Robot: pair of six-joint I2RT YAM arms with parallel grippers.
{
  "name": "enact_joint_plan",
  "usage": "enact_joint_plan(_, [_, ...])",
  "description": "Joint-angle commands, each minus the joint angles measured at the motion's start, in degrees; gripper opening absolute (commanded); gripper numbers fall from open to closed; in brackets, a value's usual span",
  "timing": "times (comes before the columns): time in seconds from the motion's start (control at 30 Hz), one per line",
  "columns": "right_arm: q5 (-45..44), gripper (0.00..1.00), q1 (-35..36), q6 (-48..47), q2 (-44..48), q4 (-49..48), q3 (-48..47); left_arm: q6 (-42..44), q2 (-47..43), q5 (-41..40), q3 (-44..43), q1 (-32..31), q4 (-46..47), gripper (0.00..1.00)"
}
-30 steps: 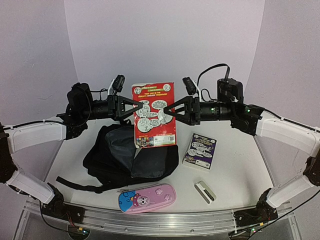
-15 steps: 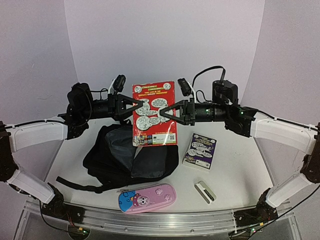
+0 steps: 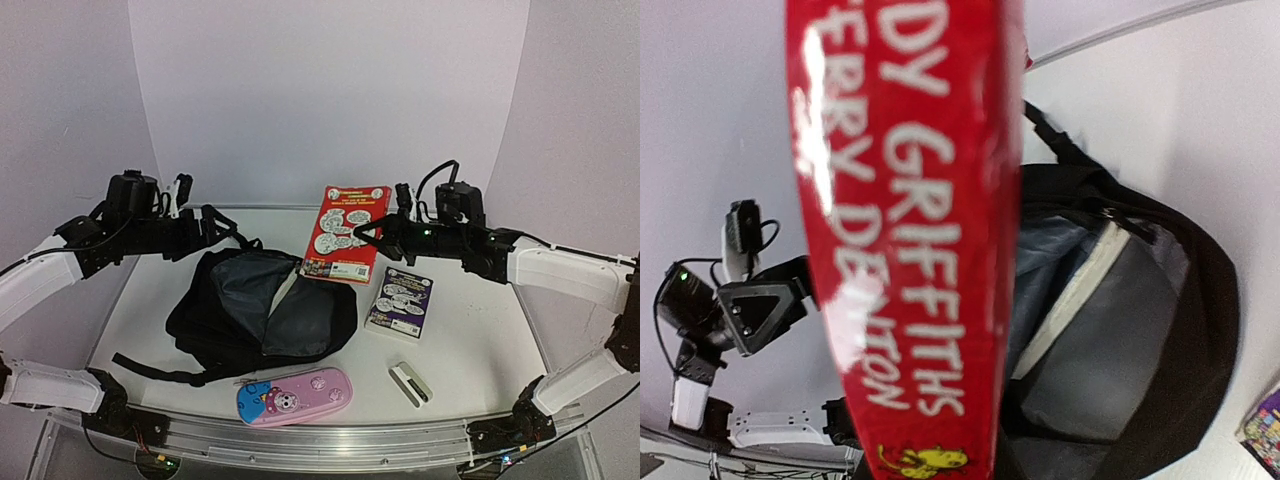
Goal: Pack the student bag
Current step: Pick up the book from the center of the board, then place the book in the student bag.
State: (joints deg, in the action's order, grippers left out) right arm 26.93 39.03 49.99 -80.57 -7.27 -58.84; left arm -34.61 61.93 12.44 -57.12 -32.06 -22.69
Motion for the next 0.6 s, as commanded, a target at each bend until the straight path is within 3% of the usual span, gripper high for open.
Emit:
enact_joint_plan(0.0, [0.53, 0.0, 0.45, 1.86, -0.34, -0.58, -0.23, 0.83, -0.76, -9.58, 1.06, 0.85, -12.43, 1.0])
enact_joint_plan(0.4, [6.35, 0.0, 0.68, 3.3, -1.85, 2.17, 2.09, -3.22, 6.26, -6.1, 6.99, 2.53, -5.85, 0.99])
enact_joint_plan(0.47, [7.47, 0.0, 1.19, 3.75, -2.42, 2.23, 2.87, -3.37, 6.68, -3.42, 8.32, 2.57, -1.51, 0.91])
enact_joint_plan(0.57, [8.36, 0.0, 2.54, 4.2, -3.98, 2.12, 3.45, -2.95, 6.77, 1.46, 10.08, 2.62, 5.86, 0.63])
